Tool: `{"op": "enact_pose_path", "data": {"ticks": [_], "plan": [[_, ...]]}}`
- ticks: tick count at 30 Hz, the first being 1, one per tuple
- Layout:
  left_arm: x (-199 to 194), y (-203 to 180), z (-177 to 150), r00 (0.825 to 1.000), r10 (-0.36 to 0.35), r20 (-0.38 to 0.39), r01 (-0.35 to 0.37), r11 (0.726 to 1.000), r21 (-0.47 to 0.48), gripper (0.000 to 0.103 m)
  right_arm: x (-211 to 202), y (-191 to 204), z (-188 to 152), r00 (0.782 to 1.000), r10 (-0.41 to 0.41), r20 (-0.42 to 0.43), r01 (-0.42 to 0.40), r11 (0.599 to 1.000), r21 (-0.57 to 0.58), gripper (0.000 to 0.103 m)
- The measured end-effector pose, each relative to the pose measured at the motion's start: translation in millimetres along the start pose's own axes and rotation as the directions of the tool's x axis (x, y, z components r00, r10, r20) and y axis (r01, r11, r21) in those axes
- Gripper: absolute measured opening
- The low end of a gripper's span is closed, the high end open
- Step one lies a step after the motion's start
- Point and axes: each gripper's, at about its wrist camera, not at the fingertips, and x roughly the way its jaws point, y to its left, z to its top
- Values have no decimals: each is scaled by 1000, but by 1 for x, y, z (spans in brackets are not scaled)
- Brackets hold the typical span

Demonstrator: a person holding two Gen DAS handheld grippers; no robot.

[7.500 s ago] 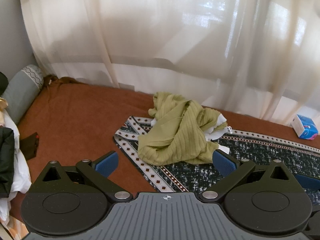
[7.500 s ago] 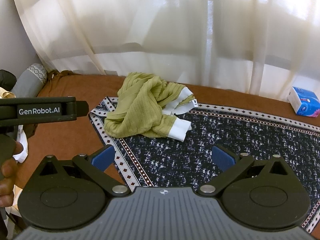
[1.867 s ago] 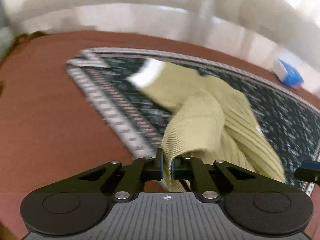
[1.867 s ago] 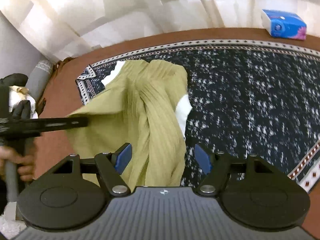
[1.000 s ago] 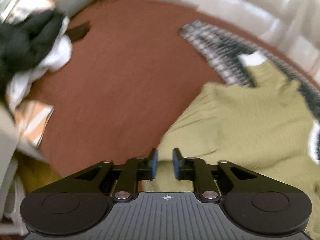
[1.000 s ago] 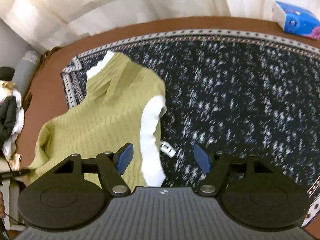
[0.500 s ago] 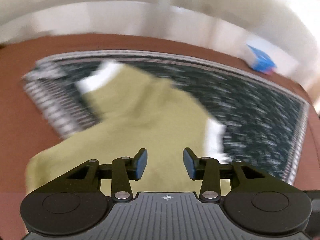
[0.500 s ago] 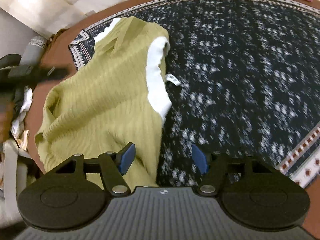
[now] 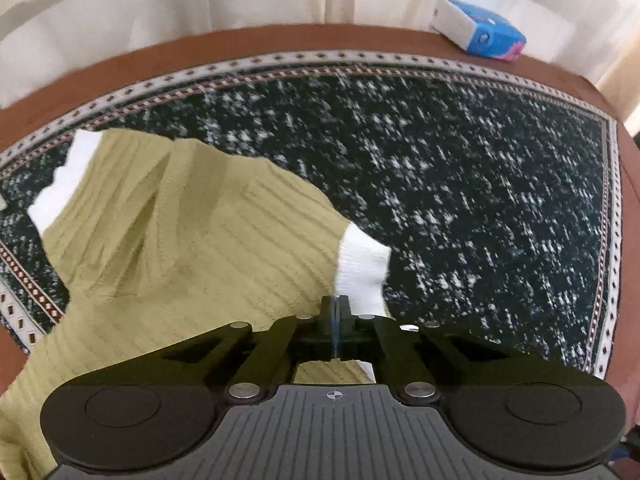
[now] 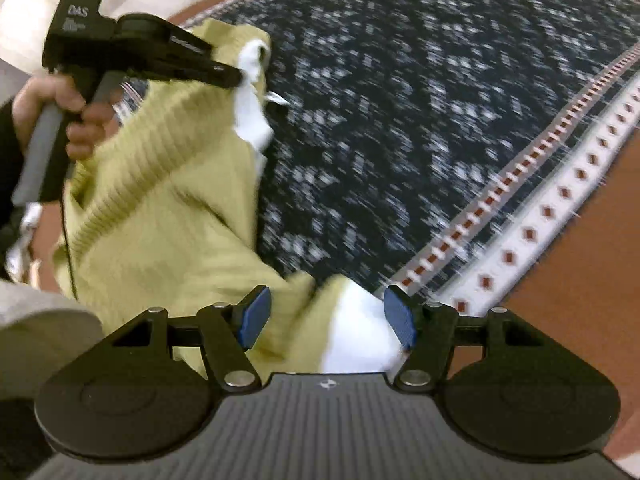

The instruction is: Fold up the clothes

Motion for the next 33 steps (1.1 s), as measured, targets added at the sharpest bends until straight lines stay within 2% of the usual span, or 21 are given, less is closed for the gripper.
{"op": "enact_pose_path", "data": {"ticks": [4,6,7,8,11,16,18,22,23,24,25,26,30,33], "plan": [[-16,13,3,999,-3,50,6,998,-62,0,2,-5,-9,999,-8,-41,9,1000,18,66],[-24,20,4,998,4,70,2,996,-84,0,8,-5,-12,997,14,-79,-13,1000,16,45],[-27,23,5,997,11,76,-4,996,-92,0,10,-5,-12,995,38,-94,-36,999,25,20],[-30,26,6,997,16,81,-8,995,-99,0,10,-6,-12,994,58,-97,-54,998,40,8],[-36,34,5,996,25,85,-15,993,-115,0,-4,-9,-4,995,84,-56,-80,995,66,8],[-42,37,1,996,22,81,-12,994,-113,0,-62,-23,2,992,115,50,-119,989,89,8],[-40,32,-2,997,12,71,-5,995,-98,0,-73,-27,-4,993,117,28,-119,989,85,8],[-35,16,-10,999,-26,28,27,998,-48,1,-55,-29,-31,990,93,-108,-85,993,76,8],[-34,10,-13,999,-41,11,41,999,-24,5,-45,-28,-39,986,91,-141,-80,993,83,8],[-34,4,-17,998,-55,-6,55,999,-1,20,-36,-28,-47,980,96,-174,-81,992,93,8],[-35,-4,-21,997,-68,-24,68,997,22,26,-27,-28,-53,975,97,-200,-78,992,102,8],[-36,-11,-26,996,-80,-41,82,996,44,28,-19,-27,-58,970,96,-224,-73,991,109,8],[-40,-41,-46,986,-125,-112,139,982,127,58,-17,-23,-62,969,116,-217,-93,989,112,8],[-45,-63,-63,978,-152,-144,174,972,155,65,-25,-25,-59,971,142,-193,-121,985,119,8]]}}
